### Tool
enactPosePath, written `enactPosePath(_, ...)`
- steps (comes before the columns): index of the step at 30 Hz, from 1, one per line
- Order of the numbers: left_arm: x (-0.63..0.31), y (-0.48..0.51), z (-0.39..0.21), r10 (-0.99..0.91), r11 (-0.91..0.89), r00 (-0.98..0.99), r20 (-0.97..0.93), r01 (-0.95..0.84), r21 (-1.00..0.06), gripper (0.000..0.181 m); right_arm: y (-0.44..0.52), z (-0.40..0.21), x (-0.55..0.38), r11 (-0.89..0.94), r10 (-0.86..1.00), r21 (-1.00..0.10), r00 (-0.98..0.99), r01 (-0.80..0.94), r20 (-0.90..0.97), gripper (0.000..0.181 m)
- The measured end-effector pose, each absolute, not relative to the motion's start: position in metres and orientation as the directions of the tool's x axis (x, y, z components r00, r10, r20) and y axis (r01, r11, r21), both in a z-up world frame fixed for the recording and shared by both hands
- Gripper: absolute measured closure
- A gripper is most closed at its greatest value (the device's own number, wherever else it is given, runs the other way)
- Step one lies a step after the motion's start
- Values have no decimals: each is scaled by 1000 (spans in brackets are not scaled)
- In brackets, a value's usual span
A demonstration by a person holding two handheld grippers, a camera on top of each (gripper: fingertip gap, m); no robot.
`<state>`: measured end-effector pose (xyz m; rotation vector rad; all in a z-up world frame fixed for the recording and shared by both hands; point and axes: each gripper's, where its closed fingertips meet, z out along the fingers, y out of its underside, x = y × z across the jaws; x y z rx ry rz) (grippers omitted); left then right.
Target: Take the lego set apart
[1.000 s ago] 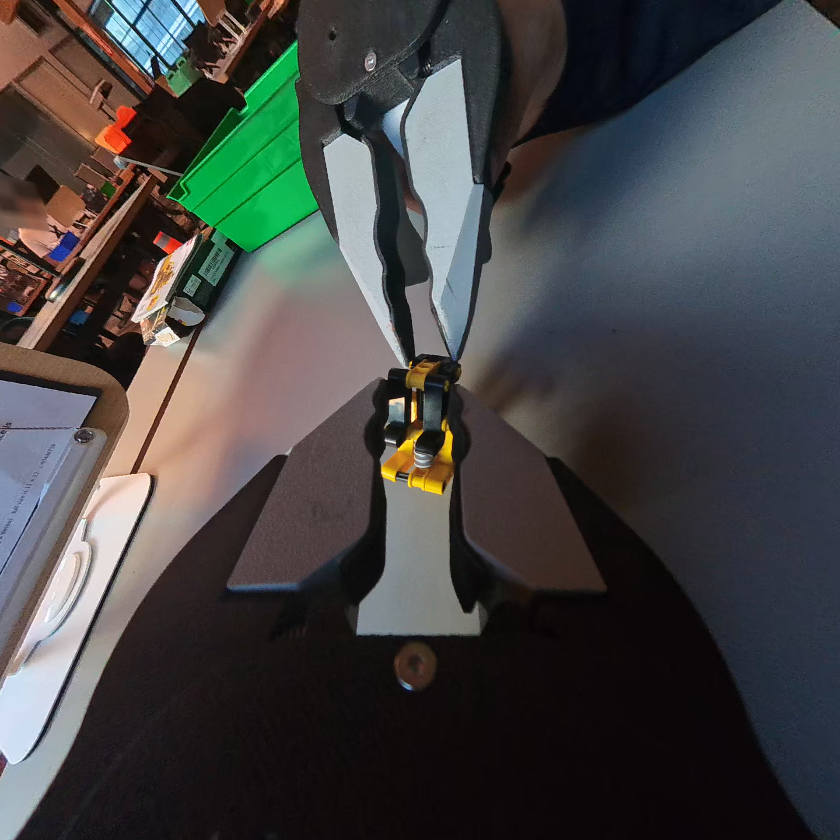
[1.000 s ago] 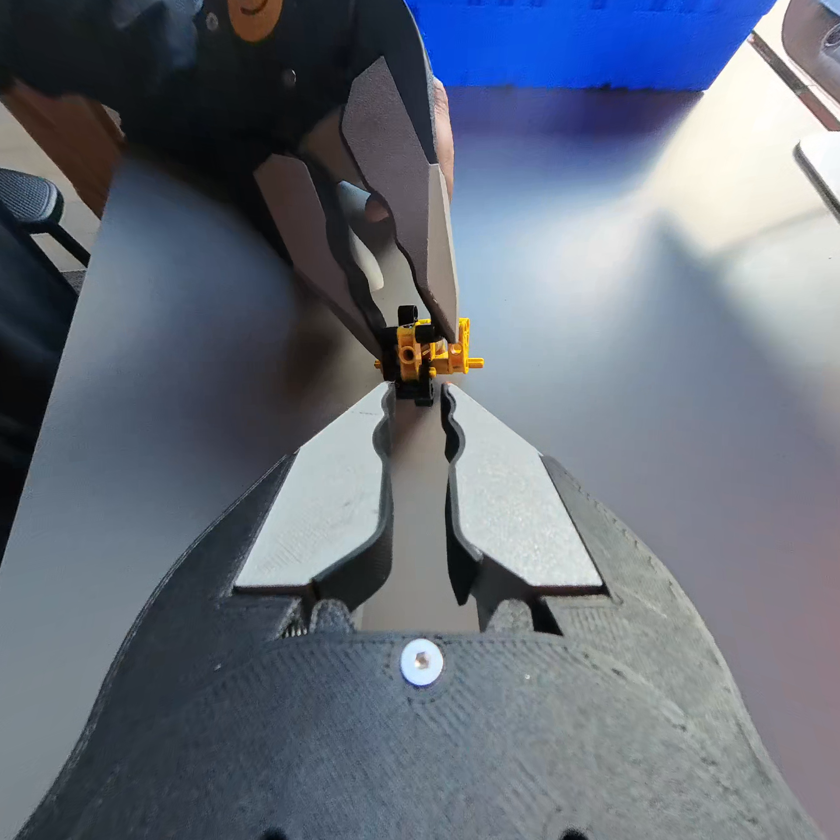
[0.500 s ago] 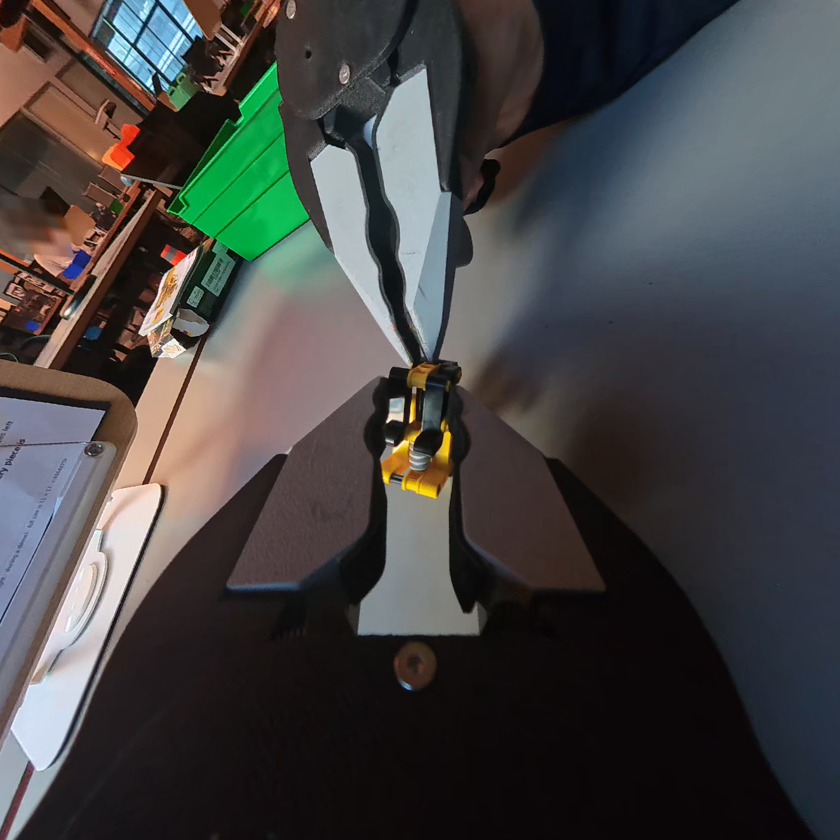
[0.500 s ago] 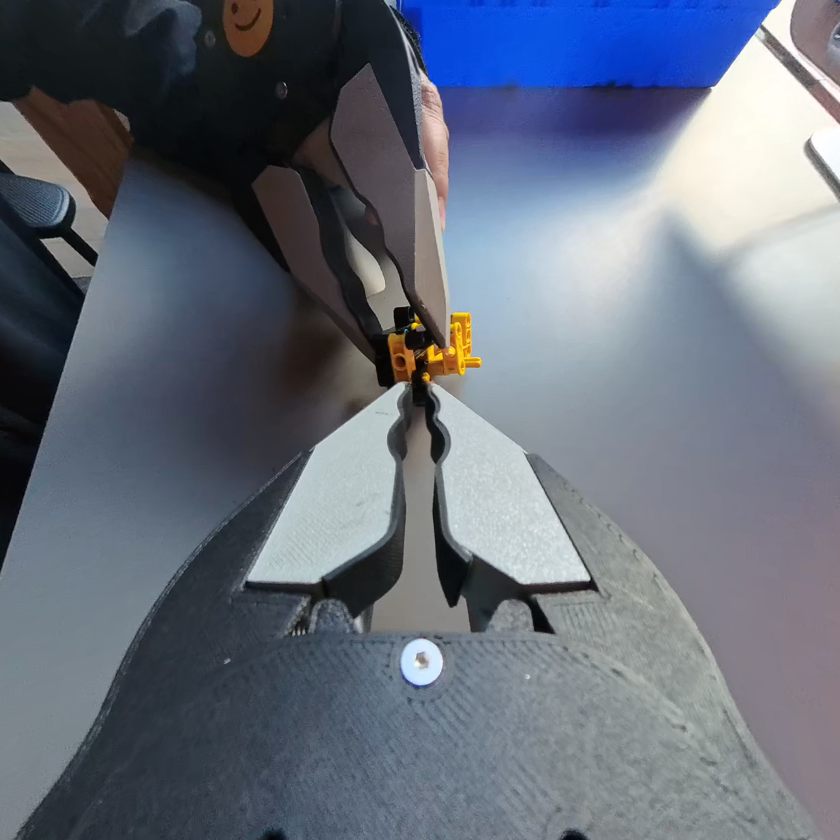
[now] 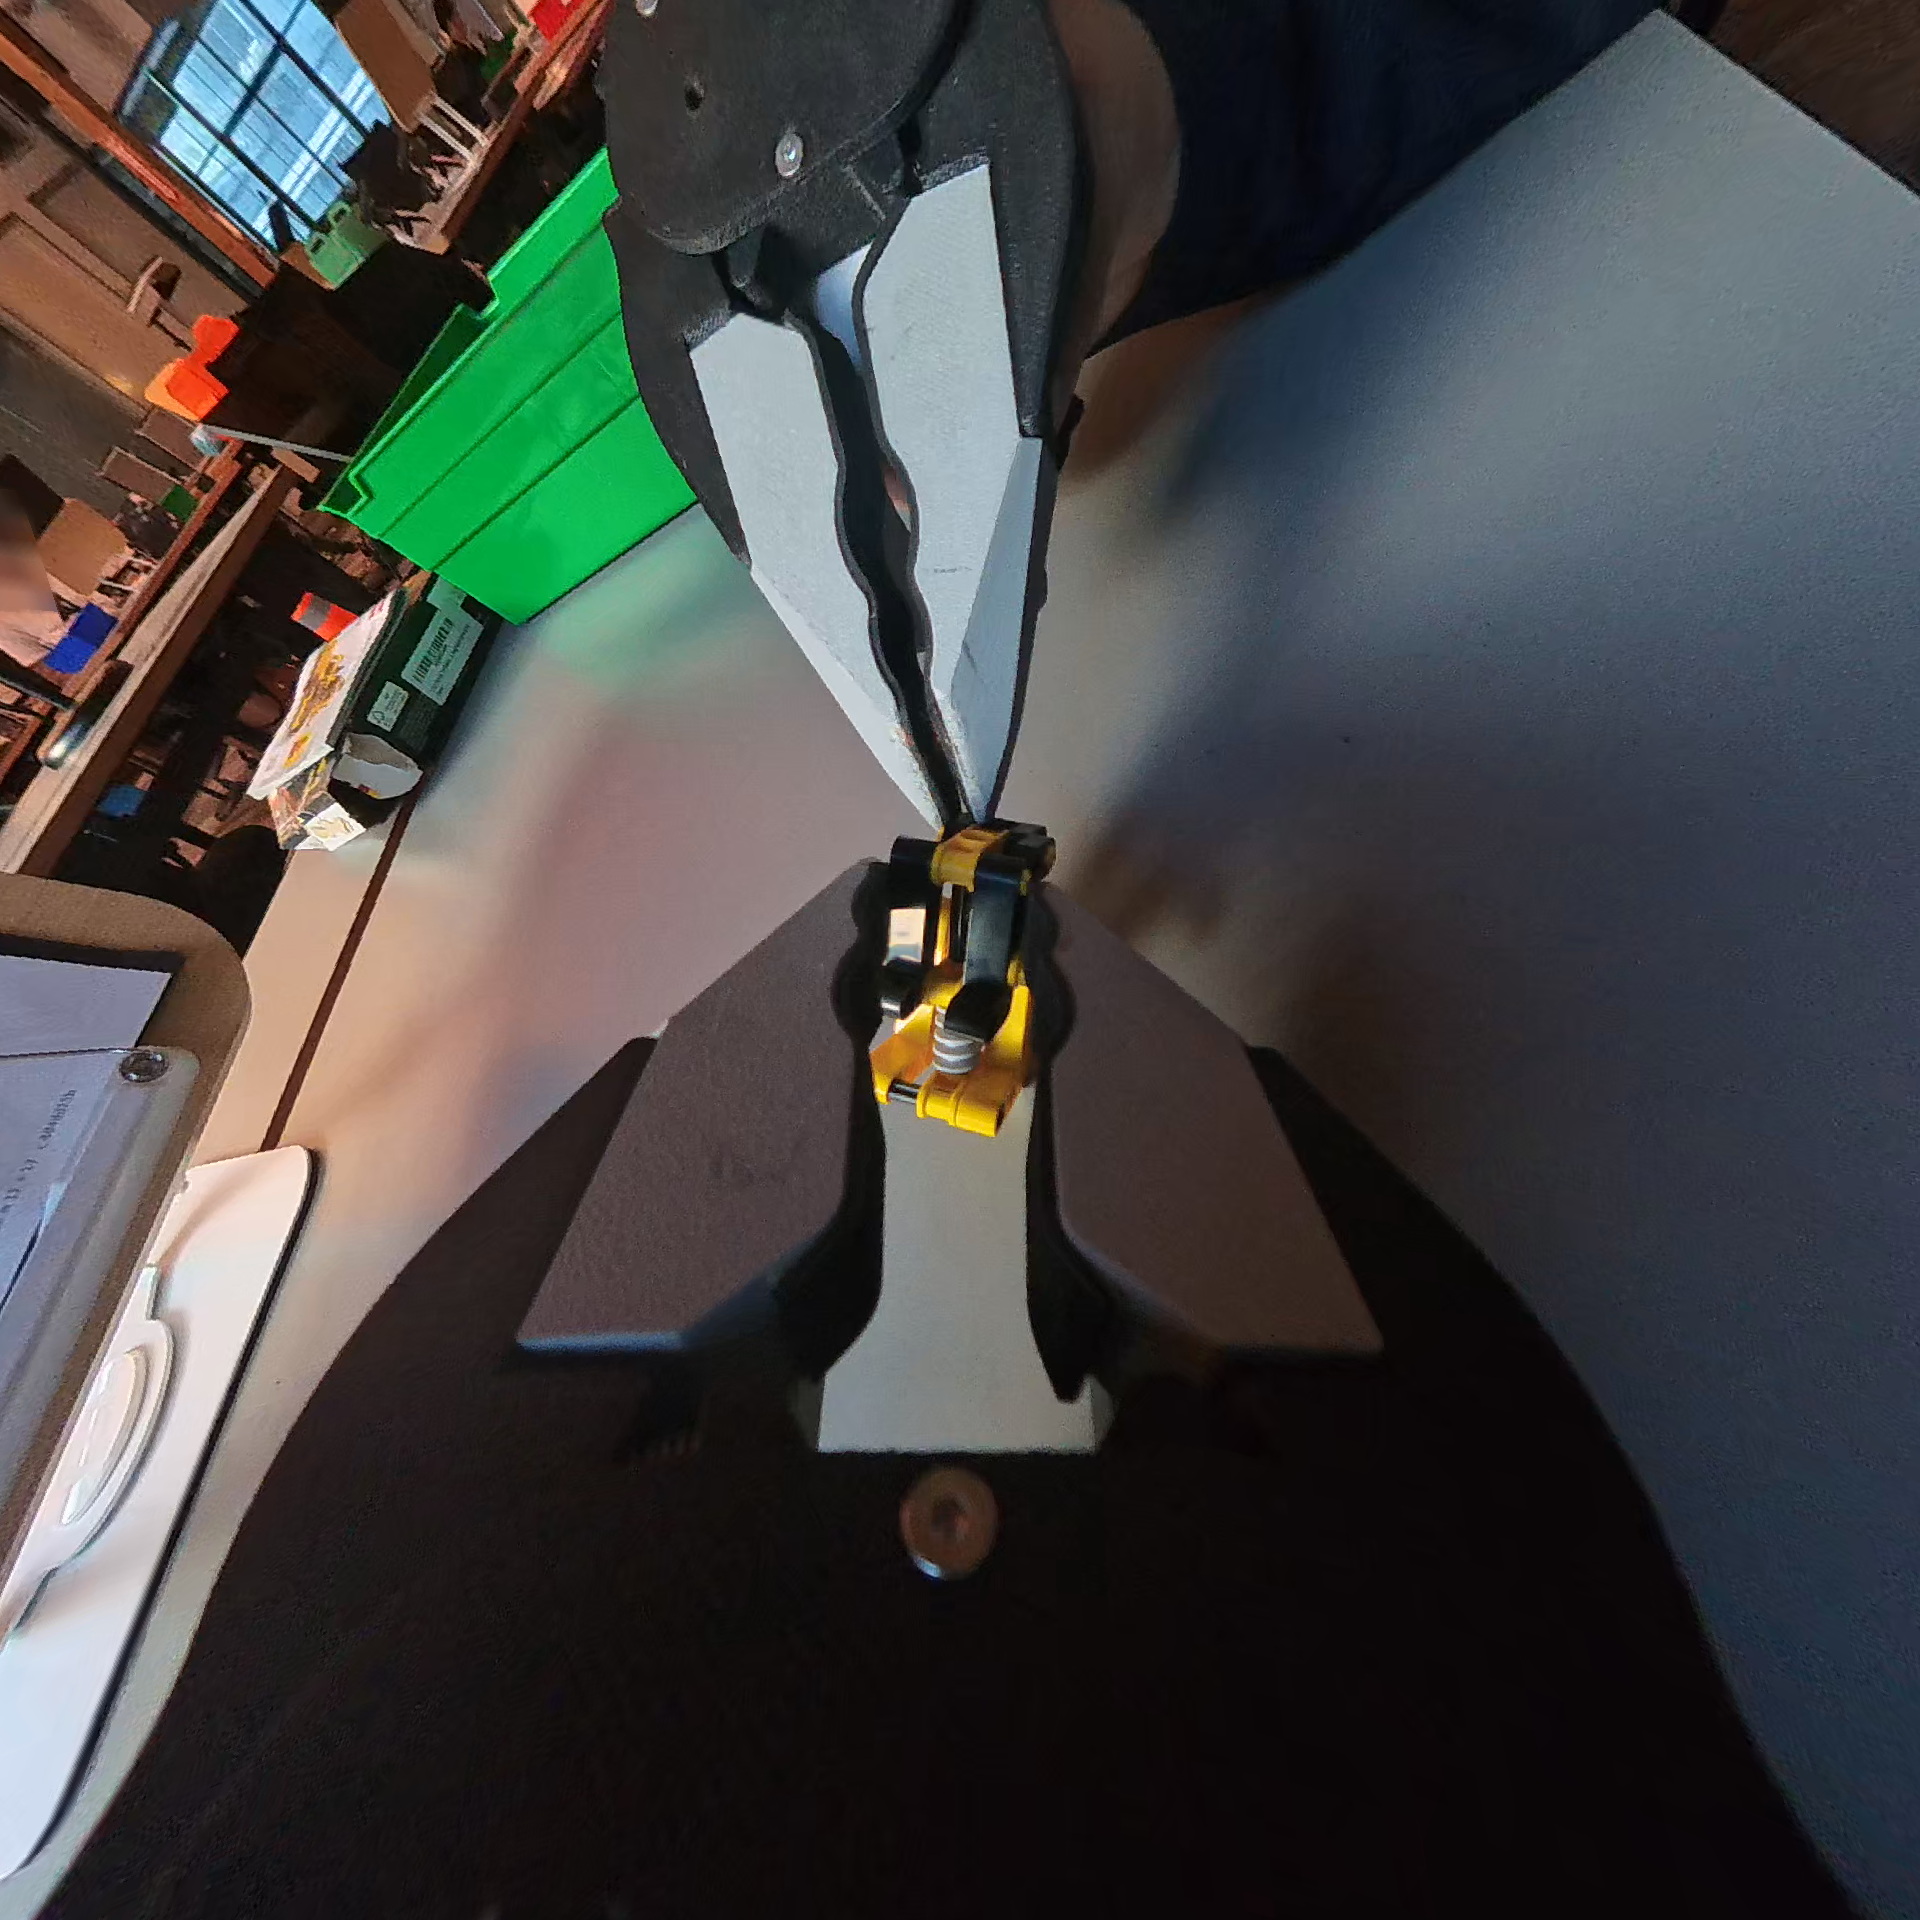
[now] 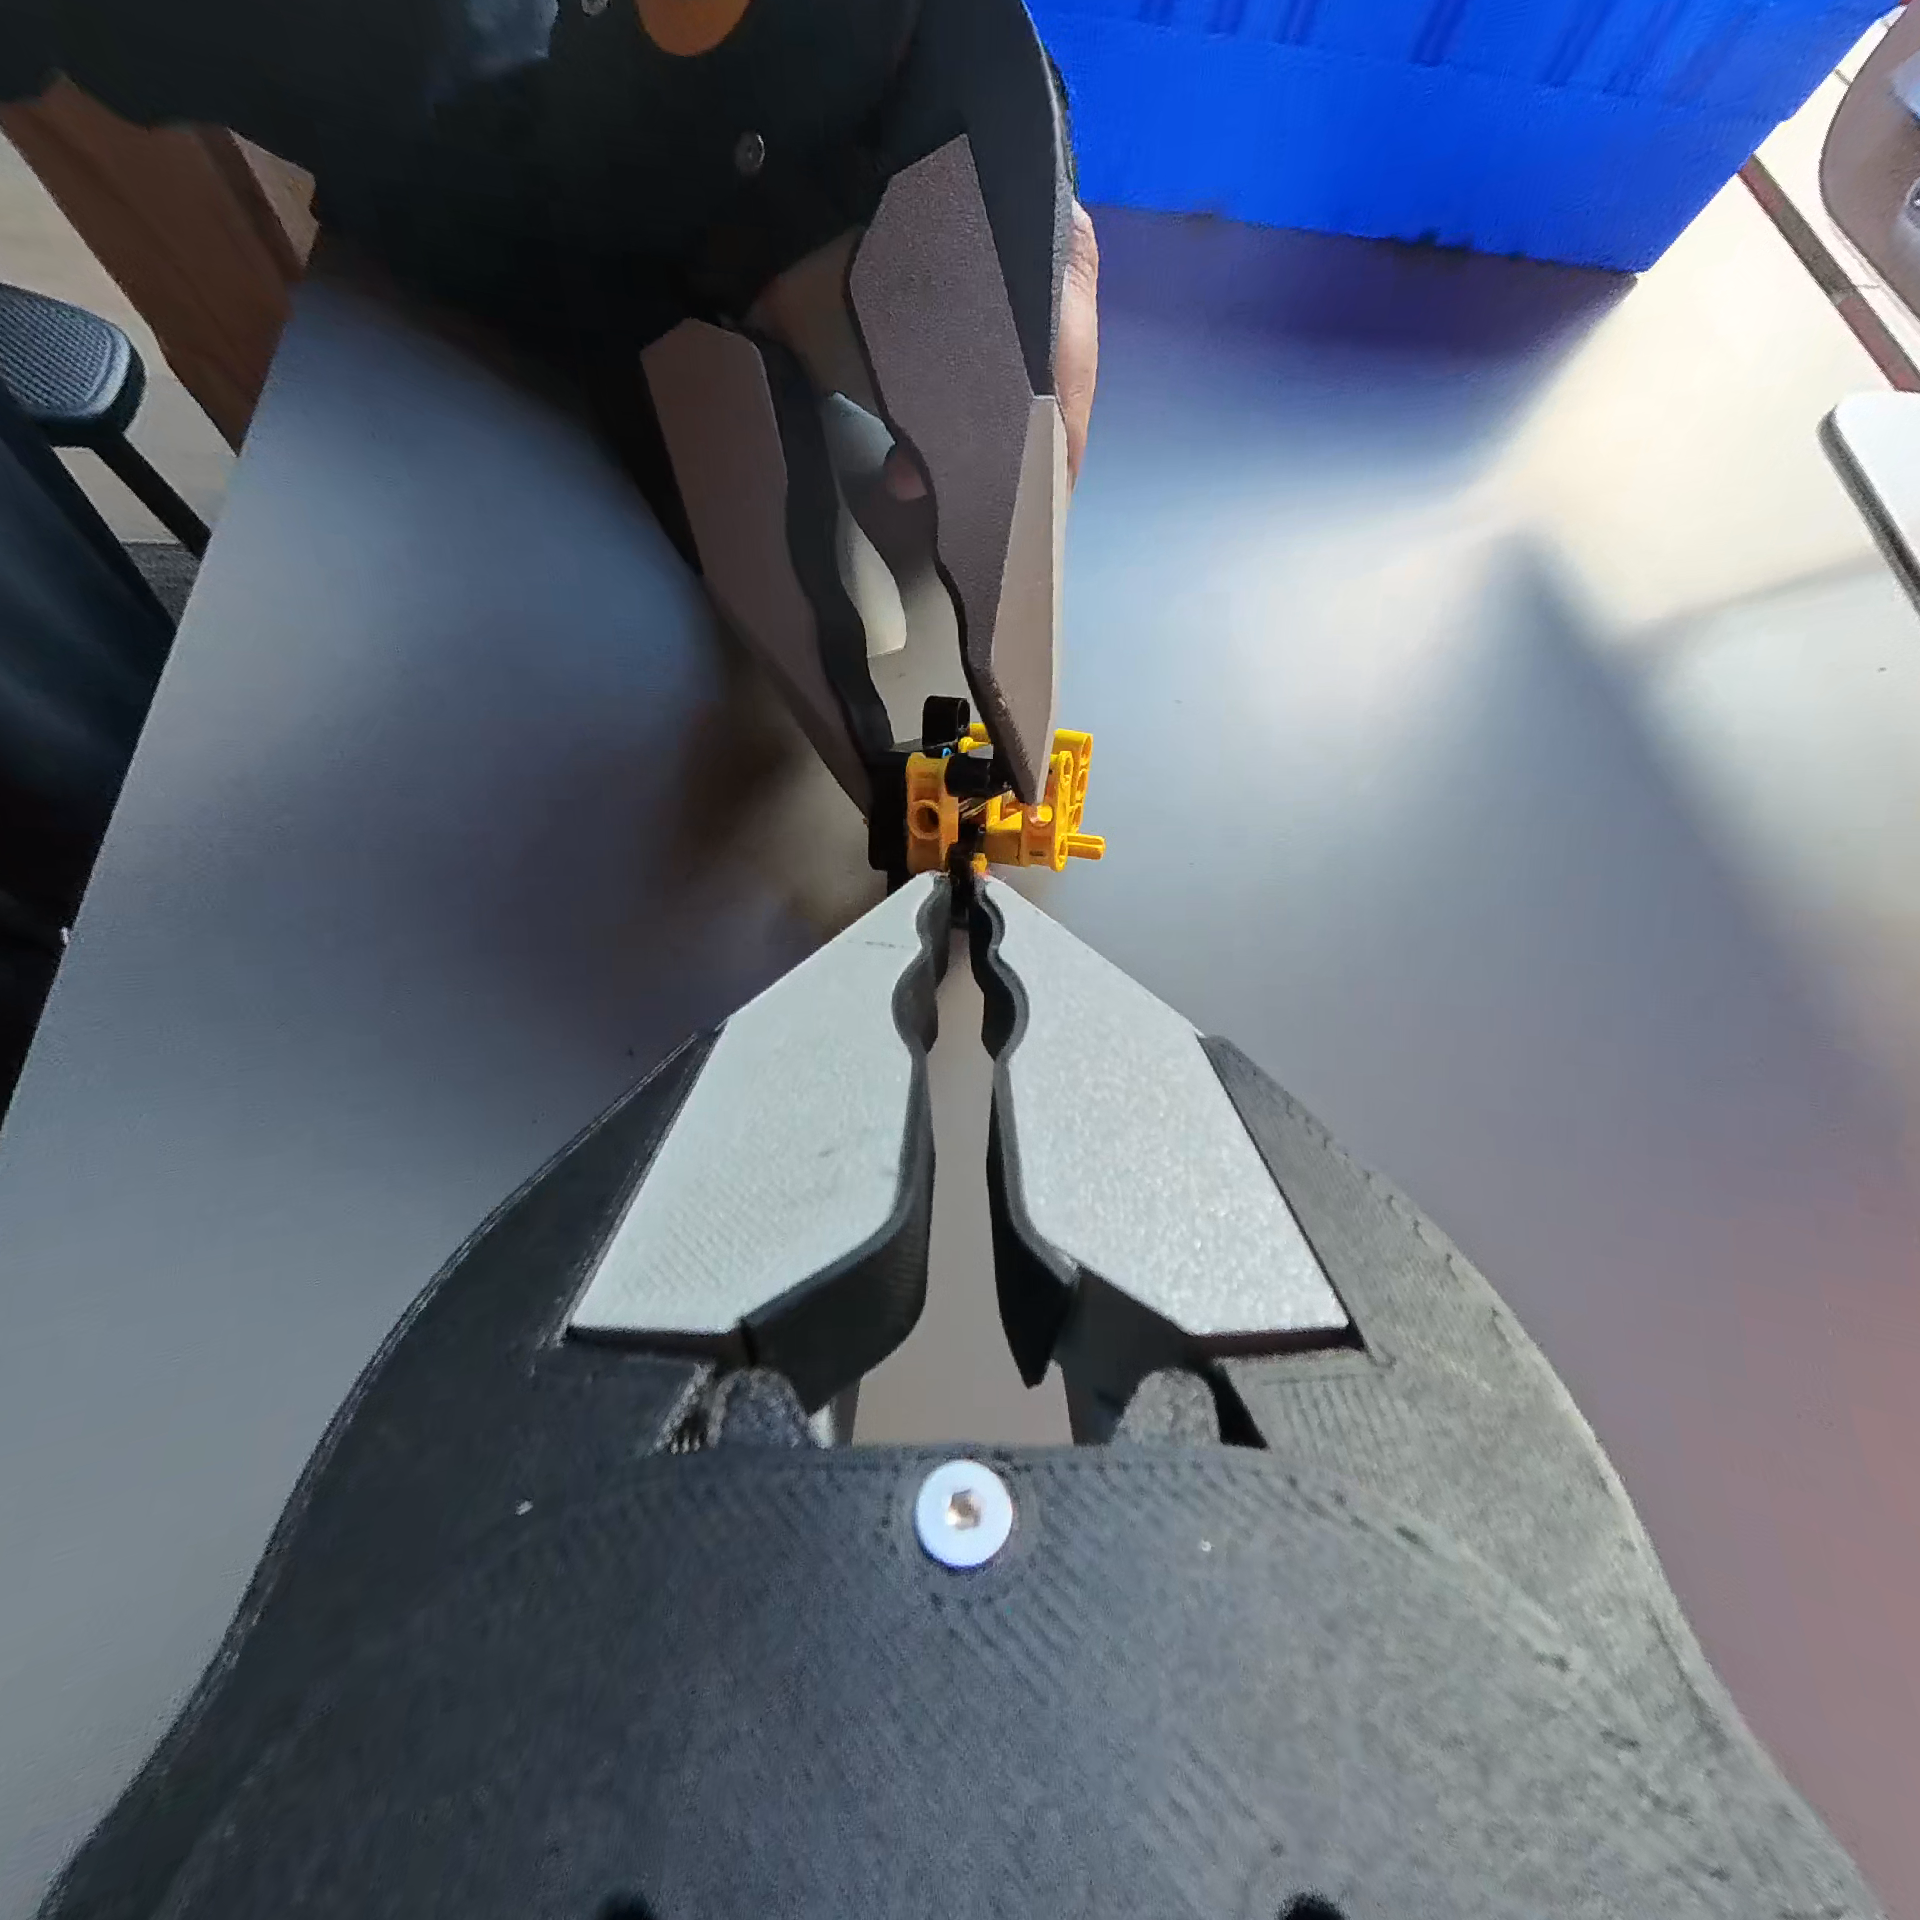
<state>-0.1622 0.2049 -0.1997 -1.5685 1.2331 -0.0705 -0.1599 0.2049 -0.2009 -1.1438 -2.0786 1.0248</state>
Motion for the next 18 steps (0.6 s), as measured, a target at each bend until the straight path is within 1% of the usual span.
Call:
enactPosePath(5,-163,206,-204,-710,104,459,-534,-681,-724,159,208,-210,-164,382,887,-778,-435,500,156,181)
enactPosePath(7,-166,207,-206,-700,89,466,-540,-695,-714,159,210,-211,-168,411,892,-771,-390,486,230,181)
enactPosePath(9,-169,207,-206,-712,66,478,-513,-683,-727,159,209,-210,-171,445,885,-771,-357,456,301,181)
enactPosePath(13,-177,210,-207,-693,29,511,-509,-686,-727,159,216,-212,-182,511,859,-729,-306,454,411,181)
enactPosePath(14,-181,213,-207,-673,15,531,-515,-686,-727,159,220,-209,-186,511,859,-732,-286,450,424,181)
enactPosePath(16,-187,218,-202,-658,-13,579,-482,-649,-761,160,224,-203,-190,455,890,-778,-256,433,377,181)
enactPosePath(17,-188,219,-199,-666,-16,589,-457,-624,-781,160,231,-199,-192,423,906,-796,-215,434,364,181)
enactPosePath(18,-174,207,-201,-747,32,513,-422,-607,-794,159,263,-192,-192,445,884,-770,-89,456,458,181)
